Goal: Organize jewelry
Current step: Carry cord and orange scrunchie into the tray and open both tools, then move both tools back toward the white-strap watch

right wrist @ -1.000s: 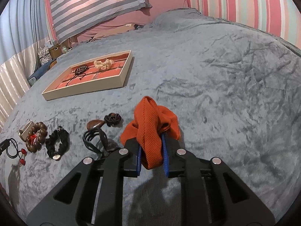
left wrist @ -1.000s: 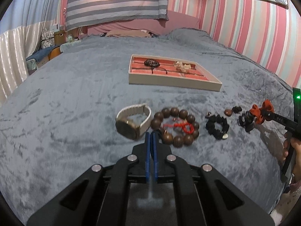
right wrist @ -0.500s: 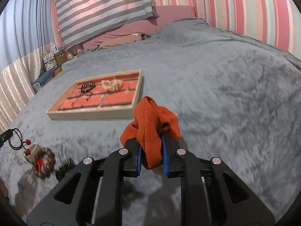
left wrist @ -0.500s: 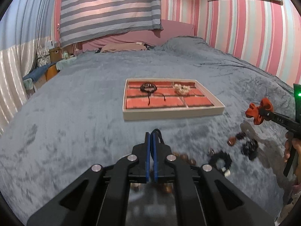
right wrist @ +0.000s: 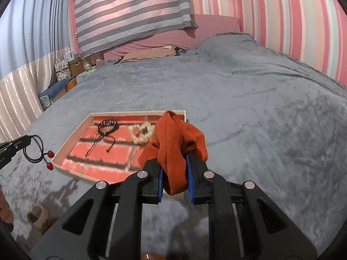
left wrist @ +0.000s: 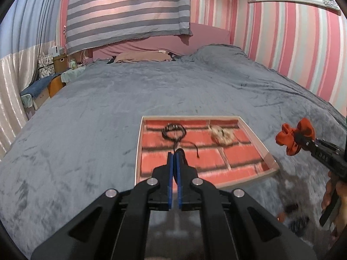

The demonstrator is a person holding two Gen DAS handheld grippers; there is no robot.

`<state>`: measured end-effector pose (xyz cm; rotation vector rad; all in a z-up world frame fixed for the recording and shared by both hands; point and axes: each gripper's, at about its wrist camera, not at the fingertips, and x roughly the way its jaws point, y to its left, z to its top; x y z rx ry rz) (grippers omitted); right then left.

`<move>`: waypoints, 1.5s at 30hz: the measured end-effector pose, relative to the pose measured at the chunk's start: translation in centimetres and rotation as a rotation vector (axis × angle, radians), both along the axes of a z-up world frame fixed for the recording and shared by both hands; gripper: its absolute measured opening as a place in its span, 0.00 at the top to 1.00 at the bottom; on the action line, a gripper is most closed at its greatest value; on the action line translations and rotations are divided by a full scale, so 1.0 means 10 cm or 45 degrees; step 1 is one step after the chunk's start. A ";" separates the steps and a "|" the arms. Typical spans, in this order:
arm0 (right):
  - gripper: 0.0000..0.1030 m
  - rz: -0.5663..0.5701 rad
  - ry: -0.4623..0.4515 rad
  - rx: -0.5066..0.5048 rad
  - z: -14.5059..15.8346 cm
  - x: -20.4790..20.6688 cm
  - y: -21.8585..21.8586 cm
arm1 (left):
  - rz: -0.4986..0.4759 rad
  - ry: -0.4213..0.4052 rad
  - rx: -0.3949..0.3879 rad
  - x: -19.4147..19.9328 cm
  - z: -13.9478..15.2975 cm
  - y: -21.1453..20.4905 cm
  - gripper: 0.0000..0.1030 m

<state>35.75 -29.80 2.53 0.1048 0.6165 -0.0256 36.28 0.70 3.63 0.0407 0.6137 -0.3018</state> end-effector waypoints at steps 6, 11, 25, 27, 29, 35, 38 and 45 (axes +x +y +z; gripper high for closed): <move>0.83 -0.002 0.035 -0.038 -0.06 0.60 0.12 | 0.024 0.029 0.031 0.61 -0.02 -0.20 0.97; 0.83 -0.002 0.095 -0.061 -0.22 1.06 0.18 | 0.039 0.087 0.044 1.11 -0.15 -0.36 0.97; 0.83 -0.013 0.373 -0.039 -0.79 2.00 0.19 | 0.089 0.304 0.116 2.13 -0.79 -0.55 0.97; 0.83 -0.003 0.404 -0.065 -0.81 2.07 0.23 | 0.086 0.341 0.124 2.21 -0.87 -0.56 0.97; 0.82 0.007 0.444 -0.076 -0.85 2.13 0.24 | 0.102 0.374 0.133 2.28 -0.93 -0.56 0.97; 0.76 0.030 0.495 -0.108 -0.89 2.20 0.30 | 0.127 0.459 0.184 2.40 -1.05 -0.56 0.95; 0.57 0.038 0.503 -0.144 -0.89 2.19 0.35 | 0.146 0.482 0.217 2.41 -1.07 -0.56 0.95; 0.23 0.074 0.421 -0.185 -0.64 2.04 0.37 | 0.145 0.434 0.247 2.28 -0.87 -0.56 0.40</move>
